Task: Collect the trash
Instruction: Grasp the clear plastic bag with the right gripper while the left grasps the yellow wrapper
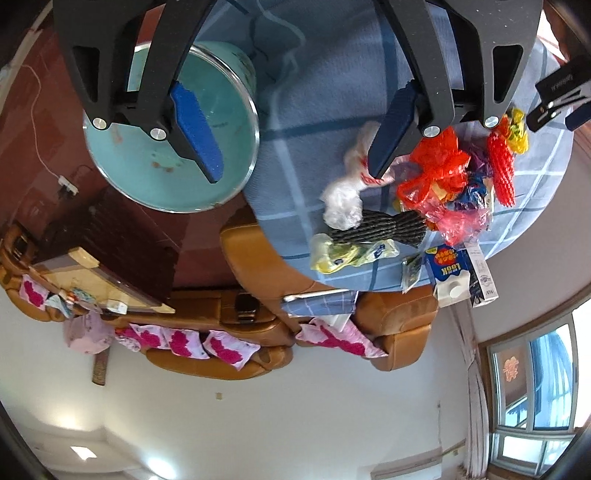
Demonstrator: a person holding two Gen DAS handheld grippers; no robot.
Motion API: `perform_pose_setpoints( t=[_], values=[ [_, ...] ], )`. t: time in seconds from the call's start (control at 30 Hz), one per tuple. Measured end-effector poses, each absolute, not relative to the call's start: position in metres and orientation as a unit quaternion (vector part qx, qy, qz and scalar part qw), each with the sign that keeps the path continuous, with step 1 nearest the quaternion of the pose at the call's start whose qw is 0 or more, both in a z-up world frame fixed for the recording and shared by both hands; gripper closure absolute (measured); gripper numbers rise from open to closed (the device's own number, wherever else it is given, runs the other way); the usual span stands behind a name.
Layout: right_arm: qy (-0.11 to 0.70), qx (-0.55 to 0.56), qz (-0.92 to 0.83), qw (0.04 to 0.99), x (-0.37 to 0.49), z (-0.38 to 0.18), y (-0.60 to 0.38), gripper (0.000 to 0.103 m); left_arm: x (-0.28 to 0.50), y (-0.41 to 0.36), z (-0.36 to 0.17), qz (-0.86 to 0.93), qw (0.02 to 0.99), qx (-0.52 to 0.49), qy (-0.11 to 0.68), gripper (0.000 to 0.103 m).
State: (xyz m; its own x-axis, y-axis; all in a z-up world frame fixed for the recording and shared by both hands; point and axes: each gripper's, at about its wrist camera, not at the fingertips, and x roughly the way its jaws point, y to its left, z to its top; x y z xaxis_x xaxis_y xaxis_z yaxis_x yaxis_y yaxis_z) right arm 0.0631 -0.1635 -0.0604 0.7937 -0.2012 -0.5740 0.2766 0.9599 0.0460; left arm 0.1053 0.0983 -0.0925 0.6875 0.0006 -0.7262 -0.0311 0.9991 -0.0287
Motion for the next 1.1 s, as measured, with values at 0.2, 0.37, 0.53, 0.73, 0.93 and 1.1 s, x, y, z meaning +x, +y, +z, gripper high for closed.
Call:
perform_pose_setpoints(
  t=[0.2, 0.37, 0.53, 0.73, 0.93, 1.1],
  values=[
    [0.323, 0.082, -0.112, 0.936, 0.097, -0.073, -0.162, 0.029, 0.129, 0.084, -0.104, -0.011, 0.912, -0.012, 0.41, 0.015],
    [0.36, 0.123, -0.09, 0.92, 0.121, -0.089, -0.166, 0.034, 0.14, 0.074, -0.107, -0.038, 0.909, -0.015, 0.414, 0.03],
    [0.374, 0.172, -0.029, 0.911, 0.129, -0.099, -0.168, 0.079, 0.138, 0.064, -0.105, -0.07, 0.911, -0.012, 0.407, 0.053],
    [0.347, 0.164, -0.01, 0.923, 0.109, -0.082, -0.165, 0.091, 0.131, 0.07, -0.094, -0.078, 0.914, -0.023, 0.398, 0.078],
    [0.316, 0.17, -0.012, 0.933, 0.082, -0.062, -0.172, 0.092, 0.109, 0.076, -0.077, -0.067, 0.926, -0.01, 0.372, 0.078],
    [0.291, 0.162, -0.017, 0.943, 0.061, -0.051, -0.173, 0.092, 0.096, 0.079, -0.064, -0.059, 0.932, -0.008, 0.358, 0.078]
  ],
)
